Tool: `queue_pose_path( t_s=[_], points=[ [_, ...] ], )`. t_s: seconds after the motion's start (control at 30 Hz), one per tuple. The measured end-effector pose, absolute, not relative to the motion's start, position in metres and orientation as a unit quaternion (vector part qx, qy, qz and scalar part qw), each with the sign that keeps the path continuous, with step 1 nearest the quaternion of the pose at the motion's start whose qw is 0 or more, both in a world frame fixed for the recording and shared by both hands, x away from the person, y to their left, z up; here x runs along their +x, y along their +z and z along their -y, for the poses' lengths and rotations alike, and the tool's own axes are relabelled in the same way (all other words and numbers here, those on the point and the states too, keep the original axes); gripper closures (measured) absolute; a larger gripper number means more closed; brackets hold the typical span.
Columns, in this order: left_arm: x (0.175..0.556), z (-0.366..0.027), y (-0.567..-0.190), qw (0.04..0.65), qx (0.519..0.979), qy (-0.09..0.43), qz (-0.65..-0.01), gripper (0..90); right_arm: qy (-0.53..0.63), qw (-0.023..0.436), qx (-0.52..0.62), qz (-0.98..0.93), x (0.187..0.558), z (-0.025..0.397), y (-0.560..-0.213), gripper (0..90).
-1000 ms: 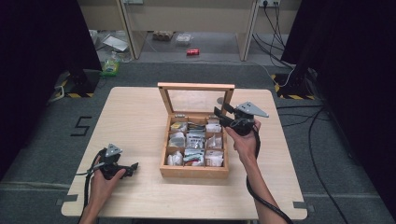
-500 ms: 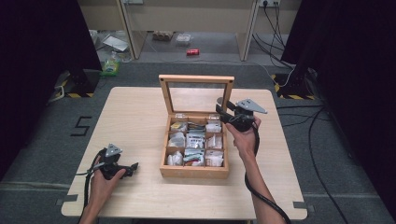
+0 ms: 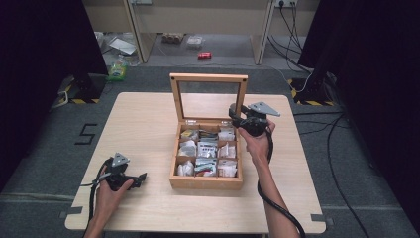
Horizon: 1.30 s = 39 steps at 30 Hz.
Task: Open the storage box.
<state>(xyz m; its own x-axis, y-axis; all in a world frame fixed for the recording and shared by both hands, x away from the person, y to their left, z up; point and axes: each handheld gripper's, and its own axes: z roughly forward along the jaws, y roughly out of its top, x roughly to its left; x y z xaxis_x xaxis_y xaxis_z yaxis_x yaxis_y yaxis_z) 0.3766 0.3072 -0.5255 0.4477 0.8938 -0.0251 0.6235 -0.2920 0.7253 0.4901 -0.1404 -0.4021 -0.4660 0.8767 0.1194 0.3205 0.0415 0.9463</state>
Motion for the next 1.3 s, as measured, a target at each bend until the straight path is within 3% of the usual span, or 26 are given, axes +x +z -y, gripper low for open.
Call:
queue_pose_path(
  t_s=[0.57,1.0,1.3],
  points=[
    [0.377,-0.307,-0.526,0.342,0.779,0.198,-0.487,0.0,0.518,0.250,0.454,-0.680,0.488,0.142,-0.408,46.0],
    [0.377,-0.307,-0.526,0.342,0.779,0.198,-0.487,0.0,0.518,0.197,0.440,-0.706,0.470,0.144,-0.412,44.6],
    [0.377,-0.307,-0.526,0.342,0.779,0.198,-0.487,0.0,0.500,0.189,0.438,-0.723,0.457,0.144,-0.417,45.4]
  ],
)
